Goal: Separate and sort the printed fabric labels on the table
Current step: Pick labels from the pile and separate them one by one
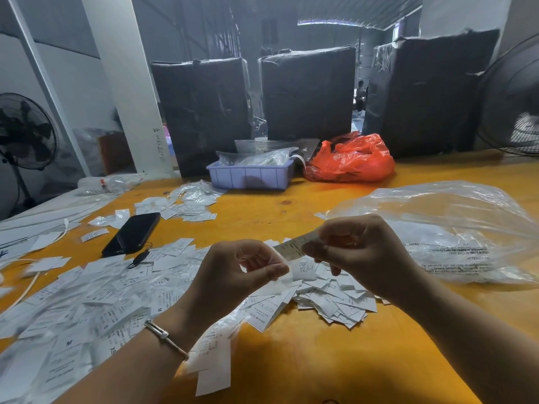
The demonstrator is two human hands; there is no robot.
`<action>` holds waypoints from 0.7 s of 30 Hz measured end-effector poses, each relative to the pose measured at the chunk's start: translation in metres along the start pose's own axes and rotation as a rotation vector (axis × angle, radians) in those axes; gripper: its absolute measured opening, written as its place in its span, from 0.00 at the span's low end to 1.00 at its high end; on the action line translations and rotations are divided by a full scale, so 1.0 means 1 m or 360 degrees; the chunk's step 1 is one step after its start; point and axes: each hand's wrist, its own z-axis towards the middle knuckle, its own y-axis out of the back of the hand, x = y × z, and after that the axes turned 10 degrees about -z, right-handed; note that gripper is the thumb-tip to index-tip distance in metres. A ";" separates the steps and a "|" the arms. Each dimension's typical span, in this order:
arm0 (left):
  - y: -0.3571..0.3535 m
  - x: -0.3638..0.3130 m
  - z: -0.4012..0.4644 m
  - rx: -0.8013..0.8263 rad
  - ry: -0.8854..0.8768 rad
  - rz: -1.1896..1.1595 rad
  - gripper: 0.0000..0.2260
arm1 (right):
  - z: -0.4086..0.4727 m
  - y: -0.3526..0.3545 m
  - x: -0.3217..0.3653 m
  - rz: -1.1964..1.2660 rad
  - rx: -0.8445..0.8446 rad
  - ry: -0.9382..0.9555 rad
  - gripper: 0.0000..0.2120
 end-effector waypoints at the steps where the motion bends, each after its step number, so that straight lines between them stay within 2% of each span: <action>1: 0.000 0.000 0.000 0.0008 0.0002 -0.0002 0.05 | 0.000 0.001 -0.001 -0.0043 0.0007 0.0000 0.02; 7: -0.002 0.005 -0.001 0.0095 0.0042 0.0023 0.06 | 0.001 0.000 -0.003 -0.0434 0.0177 0.0101 0.03; 10: -0.004 0.006 -0.001 0.0114 0.0030 0.0015 0.11 | -0.001 -0.006 -0.003 -0.0680 0.0216 0.0197 0.05; 12: -0.004 0.007 -0.001 0.0127 0.0018 0.0008 0.10 | -0.001 -0.006 -0.003 -0.0708 0.0158 0.0226 0.02; 15: -0.003 0.006 -0.001 0.0121 0.0026 0.0019 0.03 | -0.001 -0.004 -0.002 -0.0657 0.0005 0.0244 0.07; 21: -0.003 0.003 0.000 0.0129 0.0037 0.0010 0.03 | -0.001 -0.008 -0.003 -0.0659 -0.0068 0.0290 0.04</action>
